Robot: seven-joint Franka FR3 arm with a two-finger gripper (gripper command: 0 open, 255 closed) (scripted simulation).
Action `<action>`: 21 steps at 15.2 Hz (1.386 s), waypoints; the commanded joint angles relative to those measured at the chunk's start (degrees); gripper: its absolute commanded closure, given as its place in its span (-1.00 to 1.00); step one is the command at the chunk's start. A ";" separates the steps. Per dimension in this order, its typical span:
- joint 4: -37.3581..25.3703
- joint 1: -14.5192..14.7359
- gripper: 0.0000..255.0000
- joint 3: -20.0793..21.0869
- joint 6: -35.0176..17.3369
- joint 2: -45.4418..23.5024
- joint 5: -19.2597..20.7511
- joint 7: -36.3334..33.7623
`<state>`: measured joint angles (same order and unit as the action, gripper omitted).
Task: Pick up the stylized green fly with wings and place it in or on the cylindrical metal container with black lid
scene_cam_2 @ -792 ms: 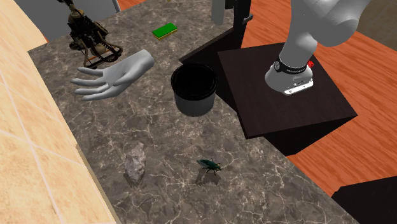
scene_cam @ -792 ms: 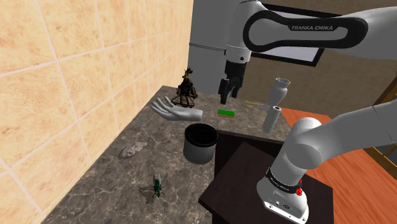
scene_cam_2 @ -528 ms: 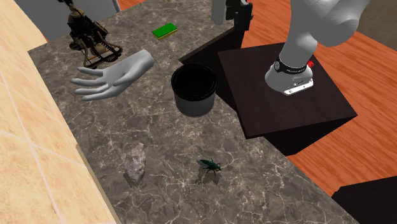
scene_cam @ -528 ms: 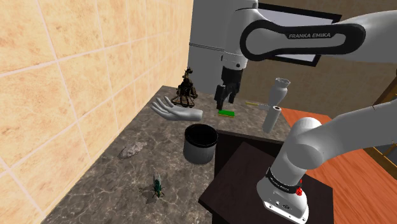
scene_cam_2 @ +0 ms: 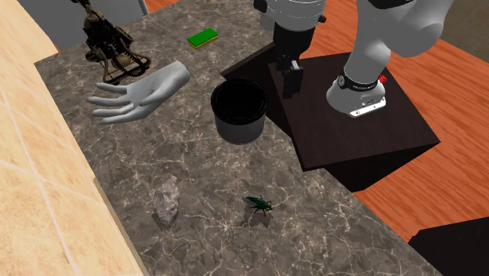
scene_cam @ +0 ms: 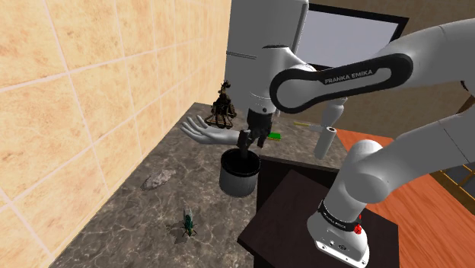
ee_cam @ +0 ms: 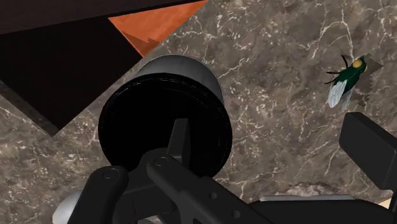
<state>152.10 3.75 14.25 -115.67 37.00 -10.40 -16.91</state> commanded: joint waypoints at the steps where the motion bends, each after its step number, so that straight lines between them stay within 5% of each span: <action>1: 1.55 0.62 -1.00 2.06 -4.33 -1.88 -1.18 -2.24; 7: 2.88 1.23 -1.00 9.40 -18.54 -12.50 -2.86 -9.98; 12: 1.14 -0.84 -1.00 16.14 -30.24 -24.43 1.13 -19.28; 15: -1.13 -3.31 -1.00 19.90 -36.41 -32.79 9.08 -28.38; 17: -3.30 -4.41 -1.00 21.04 -39.58 -38.89 17.98 -36.91; 21: -9.55 0.59 -1.00 15.77 -42.86 -50.62 36.85 -54.61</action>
<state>144.27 2.57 31.83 -157.42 -10.13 20.50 -65.95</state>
